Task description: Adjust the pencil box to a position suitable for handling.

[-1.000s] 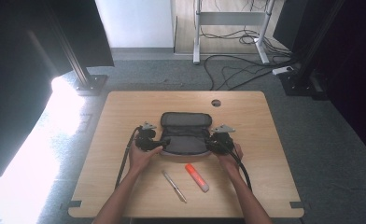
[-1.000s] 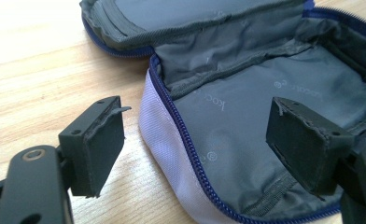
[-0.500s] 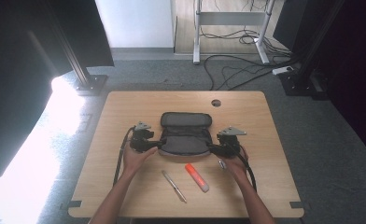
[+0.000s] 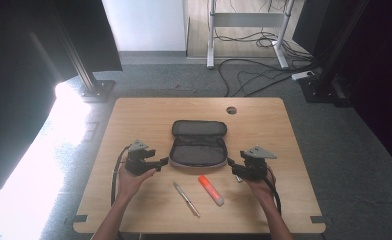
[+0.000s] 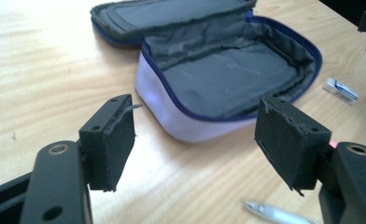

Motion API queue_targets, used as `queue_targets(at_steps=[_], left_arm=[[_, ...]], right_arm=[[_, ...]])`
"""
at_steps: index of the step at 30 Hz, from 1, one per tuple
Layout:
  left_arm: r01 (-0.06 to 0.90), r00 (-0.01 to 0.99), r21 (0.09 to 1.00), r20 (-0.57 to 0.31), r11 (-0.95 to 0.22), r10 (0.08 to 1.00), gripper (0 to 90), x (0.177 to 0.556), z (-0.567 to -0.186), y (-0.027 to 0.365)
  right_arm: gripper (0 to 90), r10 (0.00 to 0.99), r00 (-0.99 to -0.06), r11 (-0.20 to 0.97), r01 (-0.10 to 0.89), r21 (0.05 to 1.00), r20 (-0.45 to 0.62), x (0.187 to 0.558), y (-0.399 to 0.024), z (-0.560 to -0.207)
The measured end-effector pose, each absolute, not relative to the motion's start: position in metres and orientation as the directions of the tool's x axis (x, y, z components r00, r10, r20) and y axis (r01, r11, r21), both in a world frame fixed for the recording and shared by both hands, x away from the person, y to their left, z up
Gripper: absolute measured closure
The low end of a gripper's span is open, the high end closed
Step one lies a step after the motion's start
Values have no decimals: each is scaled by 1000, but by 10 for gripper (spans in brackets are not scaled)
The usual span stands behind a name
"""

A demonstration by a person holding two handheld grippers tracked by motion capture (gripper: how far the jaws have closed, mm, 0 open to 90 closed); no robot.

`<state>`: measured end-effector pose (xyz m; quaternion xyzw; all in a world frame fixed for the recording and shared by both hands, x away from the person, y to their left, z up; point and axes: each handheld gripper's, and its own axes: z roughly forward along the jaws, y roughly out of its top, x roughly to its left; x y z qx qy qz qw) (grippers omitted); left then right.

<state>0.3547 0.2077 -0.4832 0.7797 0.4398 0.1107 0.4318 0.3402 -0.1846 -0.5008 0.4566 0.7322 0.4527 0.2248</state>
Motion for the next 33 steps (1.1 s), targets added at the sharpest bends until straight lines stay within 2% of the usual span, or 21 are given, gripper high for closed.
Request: queue_targets(at_steps=[18,33], left_arm=[[630,581,730,-218,-264,784,300,323,-510,214],[660,564,707,-243,-254,789,298,321,-520,224]], right_arm=[[371,868,-493,202,476,856,69,308,-203,-518],[372,891,-450,202,513,835,61,294,-227,-536]])
